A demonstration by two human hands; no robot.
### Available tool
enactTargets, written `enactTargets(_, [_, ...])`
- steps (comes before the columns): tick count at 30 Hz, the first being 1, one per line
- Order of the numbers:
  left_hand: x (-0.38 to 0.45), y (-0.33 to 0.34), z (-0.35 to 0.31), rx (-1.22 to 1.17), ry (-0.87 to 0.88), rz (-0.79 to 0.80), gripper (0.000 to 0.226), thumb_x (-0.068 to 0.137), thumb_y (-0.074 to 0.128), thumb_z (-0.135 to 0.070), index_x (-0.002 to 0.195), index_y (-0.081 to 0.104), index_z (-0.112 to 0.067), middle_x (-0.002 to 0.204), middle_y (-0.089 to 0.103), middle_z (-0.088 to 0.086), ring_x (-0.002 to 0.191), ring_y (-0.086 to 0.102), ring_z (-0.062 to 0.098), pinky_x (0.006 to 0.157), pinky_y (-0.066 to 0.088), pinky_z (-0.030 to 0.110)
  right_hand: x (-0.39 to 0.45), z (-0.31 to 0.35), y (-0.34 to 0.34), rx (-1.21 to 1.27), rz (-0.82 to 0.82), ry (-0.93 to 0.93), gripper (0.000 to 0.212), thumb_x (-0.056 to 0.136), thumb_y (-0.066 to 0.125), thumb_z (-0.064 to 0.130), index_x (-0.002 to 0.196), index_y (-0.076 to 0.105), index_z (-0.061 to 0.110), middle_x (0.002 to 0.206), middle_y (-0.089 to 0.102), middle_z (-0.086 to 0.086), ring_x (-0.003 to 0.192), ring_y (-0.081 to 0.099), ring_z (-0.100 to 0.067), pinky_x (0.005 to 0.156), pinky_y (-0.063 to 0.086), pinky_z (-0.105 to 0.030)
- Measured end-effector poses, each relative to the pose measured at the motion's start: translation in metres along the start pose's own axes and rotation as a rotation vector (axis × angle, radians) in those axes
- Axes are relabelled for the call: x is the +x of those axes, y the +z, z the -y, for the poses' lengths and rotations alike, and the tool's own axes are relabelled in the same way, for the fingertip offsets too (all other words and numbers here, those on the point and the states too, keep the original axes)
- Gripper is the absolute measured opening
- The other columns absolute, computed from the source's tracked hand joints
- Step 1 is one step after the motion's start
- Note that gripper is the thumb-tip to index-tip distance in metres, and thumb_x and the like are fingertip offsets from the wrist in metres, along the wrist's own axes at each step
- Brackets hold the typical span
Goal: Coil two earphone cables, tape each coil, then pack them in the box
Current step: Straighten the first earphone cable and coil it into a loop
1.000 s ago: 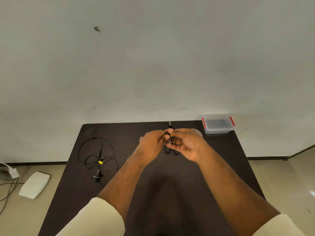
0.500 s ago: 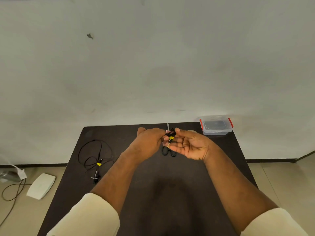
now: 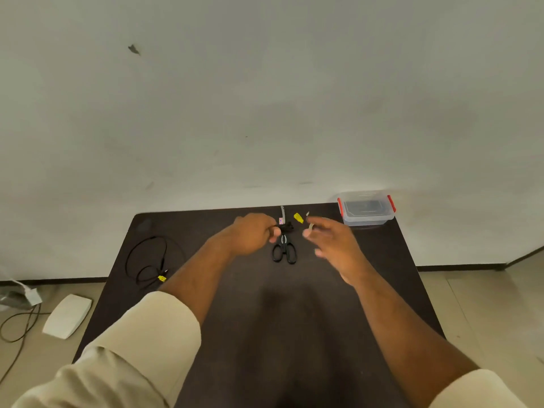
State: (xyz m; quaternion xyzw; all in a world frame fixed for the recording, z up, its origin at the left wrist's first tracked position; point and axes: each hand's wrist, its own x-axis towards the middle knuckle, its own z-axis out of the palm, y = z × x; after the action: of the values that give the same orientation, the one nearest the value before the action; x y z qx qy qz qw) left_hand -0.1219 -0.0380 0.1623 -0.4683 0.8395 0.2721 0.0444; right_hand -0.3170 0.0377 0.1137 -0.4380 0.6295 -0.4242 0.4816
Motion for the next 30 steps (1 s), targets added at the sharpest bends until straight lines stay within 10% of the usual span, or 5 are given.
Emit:
enactTargets(4, [0.003,0.007,-0.012,-0.245,0.044,0.129,0.030,0.099,0.045,-0.019,0.073,0.060,-0.013,0.058,0.049,-0.008,0.055,0.045,0.008,0.059,0.037,0.021,0.014,0.007,0.006,-0.681,0.279,-0.422,0.062,0.082,0.073,0.026,0.139,0.048,0.032,0.145,0.047,0.011,0.144,0.023,-0.009,0.119,0.004,-0.045])
enactTargets(8, [0.004,0.009,-0.015,-0.461,-0.022,0.243,0.030,0.099,0.050,-0.025,0.075,0.063,-0.013,0.052,0.049,-0.011,0.051,0.044,0.008,0.051,0.038,0.017,0.018,0.008,-0.002,-0.787,0.246,-0.656,0.029,0.090,0.065,0.023,0.119,0.068,0.023,0.100,0.075,0.001,0.091,0.065,-0.010,0.091,0.048,-0.041])
enactTargets(14, [0.012,0.026,-0.015,-0.574,-0.074,0.194,0.022,0.100,0.049,-0.027,0.108,0.063,-0.012,0.063,0.051,-0.003,0.058,0.049,0.009,0.057,0.040,0.020,0.030,0.003,-0.011,-0.885,0.356,-0.668,0.019,0.096,0.055,0.019,0.098,0.073,0.012,0.077,0.068,0.002,0.067,0.054,-0.014,0.067,0.042,-0.032])
enactTargets(20, [0.023,0.068,-0.023,0.157,0.053,-0.250,0.012,0.098,0.038,-0.015,0.100,0.049,-0.019,0.082,0.058,-0.005,0.085,0.058,0.023,0.089,0.024,0.028,0.048,-0.014,-0.021,-0.551,0.387,-0.334,0.012,0.089,0.065,0.011,0.088,0.075,0.005,0.063,0.064,-0.005,0.059,0.056,-0.022,0.062,0.047,-0.037])
enactTargets(30, [0.036,0.120,-0.016,0.669,0.122,-0.247,0.014,0.085,0.054,-0.013,0.096,0.061,-0.018,0.089,0.060,0.000,0.091,0.059,0.024,0.107,0.029,0.049,0.047,-0.055,-0.017,-0.256,0.426,0.022,0.026,0.089,0.058,-0.003,0.077,0.074,0.012,0.062,0.061,-0.003,0.058,0.051,-0.008,0.064,0.044,-0.022])
